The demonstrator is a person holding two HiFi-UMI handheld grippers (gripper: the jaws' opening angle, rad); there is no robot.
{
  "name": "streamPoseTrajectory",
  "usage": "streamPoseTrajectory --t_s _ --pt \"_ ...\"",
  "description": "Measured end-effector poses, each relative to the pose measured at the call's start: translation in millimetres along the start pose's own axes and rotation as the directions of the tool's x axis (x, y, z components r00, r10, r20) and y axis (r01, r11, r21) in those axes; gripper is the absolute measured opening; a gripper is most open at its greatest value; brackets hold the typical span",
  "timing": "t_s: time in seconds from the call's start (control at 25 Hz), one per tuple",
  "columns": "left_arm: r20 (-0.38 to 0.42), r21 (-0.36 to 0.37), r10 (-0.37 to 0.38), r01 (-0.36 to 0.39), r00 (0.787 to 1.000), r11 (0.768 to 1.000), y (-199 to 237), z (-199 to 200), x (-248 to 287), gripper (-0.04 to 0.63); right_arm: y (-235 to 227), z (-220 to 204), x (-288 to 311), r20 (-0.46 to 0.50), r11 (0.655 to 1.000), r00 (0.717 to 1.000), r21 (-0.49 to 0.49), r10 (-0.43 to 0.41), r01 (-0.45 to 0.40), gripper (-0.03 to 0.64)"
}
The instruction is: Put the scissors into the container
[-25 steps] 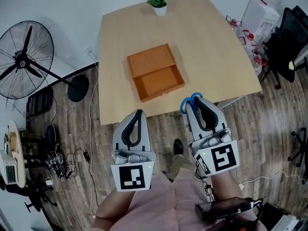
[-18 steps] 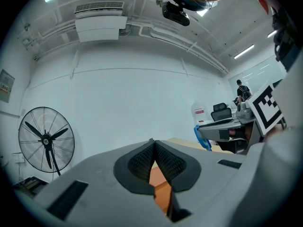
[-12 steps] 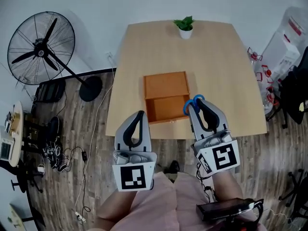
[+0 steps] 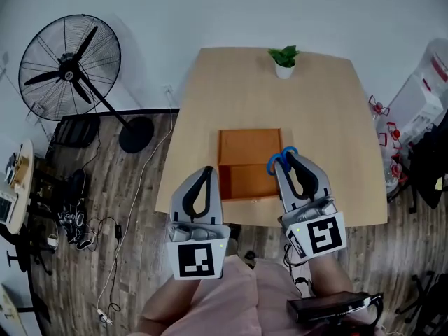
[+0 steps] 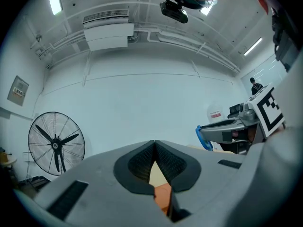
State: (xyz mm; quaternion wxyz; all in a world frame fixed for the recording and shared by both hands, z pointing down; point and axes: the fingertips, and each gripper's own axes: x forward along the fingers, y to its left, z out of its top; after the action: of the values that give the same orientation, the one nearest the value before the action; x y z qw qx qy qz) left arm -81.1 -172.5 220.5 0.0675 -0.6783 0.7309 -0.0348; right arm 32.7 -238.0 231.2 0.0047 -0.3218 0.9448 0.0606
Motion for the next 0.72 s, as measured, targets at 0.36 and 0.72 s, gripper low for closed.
streamPoseTrajectory --t_s 0.36,0.72 --pt "-0.082 -0.031 -0.007 0.004 0.997 0.999 22.5 -25.8 44.2 0.009 -9.7 -24.8 40.3 -0.058 1.0 0.998 0.0 0.031 -0.031 0.072" --pt "-0.16 -0.049 -0.043 0.035 0.986 0.998 20.3 -55.1 59.0 0.009 -9.3 -64.7 45.5 -0.117 0.998 0.991 0.013 0.061 -0.059 0.072"
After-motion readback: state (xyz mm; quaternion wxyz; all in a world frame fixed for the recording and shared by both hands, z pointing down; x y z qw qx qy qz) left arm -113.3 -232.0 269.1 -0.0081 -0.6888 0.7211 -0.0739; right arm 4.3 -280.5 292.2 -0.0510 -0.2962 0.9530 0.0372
